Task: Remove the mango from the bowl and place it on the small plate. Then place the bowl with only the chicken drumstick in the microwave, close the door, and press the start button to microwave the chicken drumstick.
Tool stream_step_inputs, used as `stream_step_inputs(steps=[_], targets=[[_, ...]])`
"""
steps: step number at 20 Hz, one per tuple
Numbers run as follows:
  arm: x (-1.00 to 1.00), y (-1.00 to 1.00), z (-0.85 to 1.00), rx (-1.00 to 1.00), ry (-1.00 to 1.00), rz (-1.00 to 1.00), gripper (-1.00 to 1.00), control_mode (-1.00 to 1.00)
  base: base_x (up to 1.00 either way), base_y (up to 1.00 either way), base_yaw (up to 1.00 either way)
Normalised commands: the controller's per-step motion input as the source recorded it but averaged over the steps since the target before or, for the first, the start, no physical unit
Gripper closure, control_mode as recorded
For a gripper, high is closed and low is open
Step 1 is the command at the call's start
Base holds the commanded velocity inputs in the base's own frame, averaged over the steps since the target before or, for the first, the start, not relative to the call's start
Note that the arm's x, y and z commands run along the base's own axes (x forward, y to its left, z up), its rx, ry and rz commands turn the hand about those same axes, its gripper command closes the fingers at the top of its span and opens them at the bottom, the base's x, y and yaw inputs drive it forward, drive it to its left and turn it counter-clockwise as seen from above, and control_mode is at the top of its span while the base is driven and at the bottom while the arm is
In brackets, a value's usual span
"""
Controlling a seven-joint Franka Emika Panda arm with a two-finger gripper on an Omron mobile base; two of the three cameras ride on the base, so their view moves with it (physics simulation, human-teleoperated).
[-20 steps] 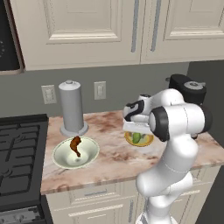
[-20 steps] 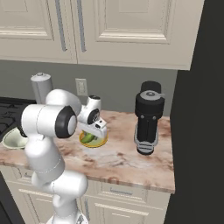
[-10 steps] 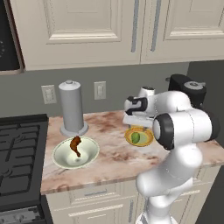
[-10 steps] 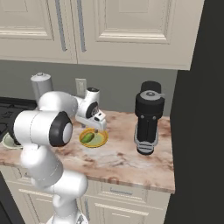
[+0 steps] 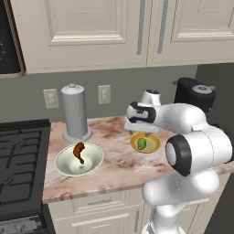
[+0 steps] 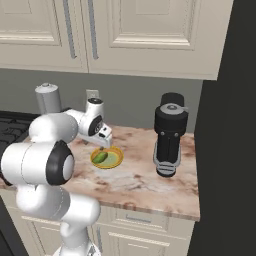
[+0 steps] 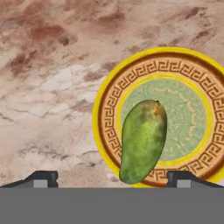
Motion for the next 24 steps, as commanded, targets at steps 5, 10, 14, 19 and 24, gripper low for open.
stream_step_inputs(steps=[5, 10, 14, 19, 24], targets=[[-0.56, 0.48, -0.04, 0.00, 0.00, 0.15, -1.00, -1.00, 0.00, 0.00, 0.00], [-0.23, 0.72, 0.00, 0.00, 0.00, 0.06, -1.00, -1.00, 0.00, 0.00, 0.00], [-0.05, 0.55, 0.00, 0.02, -0.01, 0.05, -1.00, -1.00, 0.00, 0.00, 0.00], [0.00, 0.22, 0.00, 0.08, -0.06, 0.06, -1.00, -1.00, 0.00, 0.00, 0.00], [0.00, 0.34, -0.17, 0.06, -0.01, 0.05, -1.00, -1.00, 0.00, 0.00, 0.00]])
